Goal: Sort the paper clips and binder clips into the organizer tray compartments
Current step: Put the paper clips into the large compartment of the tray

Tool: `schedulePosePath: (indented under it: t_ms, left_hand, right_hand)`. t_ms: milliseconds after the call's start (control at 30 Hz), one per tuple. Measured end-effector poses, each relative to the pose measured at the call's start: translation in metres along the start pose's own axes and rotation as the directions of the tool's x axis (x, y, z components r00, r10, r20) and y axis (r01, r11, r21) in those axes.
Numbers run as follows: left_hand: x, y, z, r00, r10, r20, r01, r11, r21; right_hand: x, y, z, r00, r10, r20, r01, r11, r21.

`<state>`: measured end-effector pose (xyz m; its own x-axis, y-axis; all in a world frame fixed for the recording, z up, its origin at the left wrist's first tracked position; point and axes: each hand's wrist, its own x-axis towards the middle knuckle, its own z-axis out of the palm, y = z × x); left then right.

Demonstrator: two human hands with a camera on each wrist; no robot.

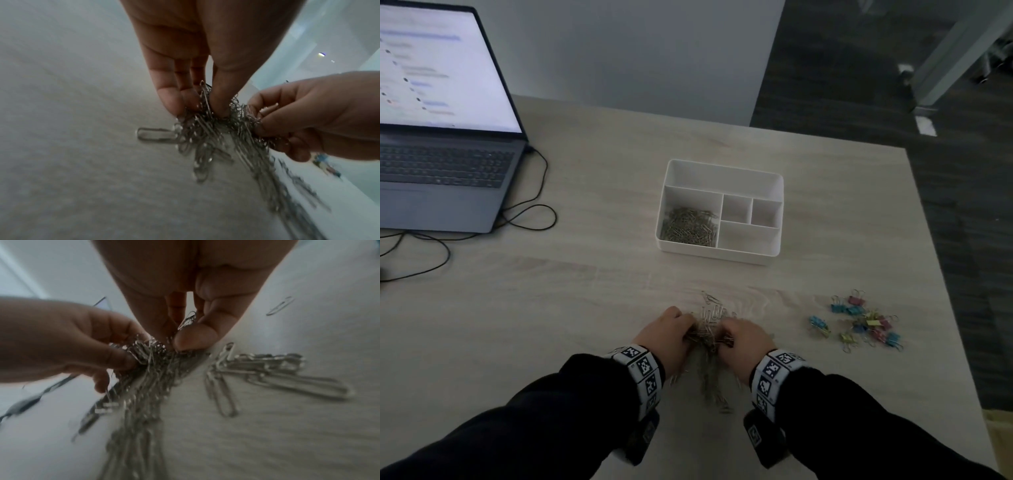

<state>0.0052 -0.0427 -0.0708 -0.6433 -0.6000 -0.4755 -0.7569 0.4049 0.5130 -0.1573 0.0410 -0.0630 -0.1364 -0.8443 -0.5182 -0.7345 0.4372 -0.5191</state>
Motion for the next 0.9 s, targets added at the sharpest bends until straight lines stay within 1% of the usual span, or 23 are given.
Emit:
schedulePosePath:
  t_ms: [100,200,300,400,467,567,667,733,833,900]
  left_hand:
    - [0.005,-0.002,-0.011,1.0,-0.02,-0.017,0.019,0.995,-0.1]
    - [0.01,-0.003,-0.023,0.997,-0.069,-0.029,0.061,0.97,-0.234]
    - [0.016,-0.006,-0.033,0.995,-0.098,-0.015,0.087,0.933,-0.35]
    - [0.022,-0.007,-0.049,0.993,-0.112,-0.027,0.087,0.882,-0.462]
    - [0.027,-0.005,-0.064,0.991,-0.117,-0.063,0.068,0.853,-0.518]
    - [0.041,-0.002,-0.091,0.979,-0.139,-0.151,0.026,0.815,-0.58]
    - [0.062,-0.004,-0.118,0.954,-0.175,-0.243,-0.009,0.795,-0.607]
    - [0.076,-0.004,-0.134,0.934,-0.189,-0.303,-0.024,0.812,-0.583]
    - [0.096,-0.004,-0.15,0.915,-0.195,-0.353,-0.032,0.837,-0.546]
    - [0.109,-0.004,-0.156,0.899,-0.191,-0.394,-0.027,0.874,-0.486]
  right_hand:
    - [0.005,-0.001,-0.006,0.995,0.098,-0.031,-0.092,0.981,0.168]
    - [0.013,-0.002,-0.013,0.992,0.126,-0.029,-0.111,0.942,0.317]
    - [0.021,-0.009,-0.023,0.992,0.125,-0.025,-0.101,0.894,0.437]
    - [0.032,-0.02,-0.038,0.993,0.106,-0.042,-0.071,0.862,0.502]
    - [0.041,-0.03,-0.05,0.993,0.099,-0.063,-0.05,0.844,0.535]
    - [0.057,-0.046,-0.07,0.992,0.083,-0.091,-0.013,0.808,0.589]
    - [0.079,-0.058,-0.09,0.989,0.057,-0.137,0.035,0.81,0.585]
    - [0.096,-0.064,-0.101,0.986,0.044,-0.162,0.06,0.812,0.581]
    - [0.119,-0.071,-0.111,0.982,0.052,-0.182,0.065,0.81,0.582]
    - [0.132,-0.076,-0.115,0.977,0.067,-0.202,0.061,0.819,0.57]
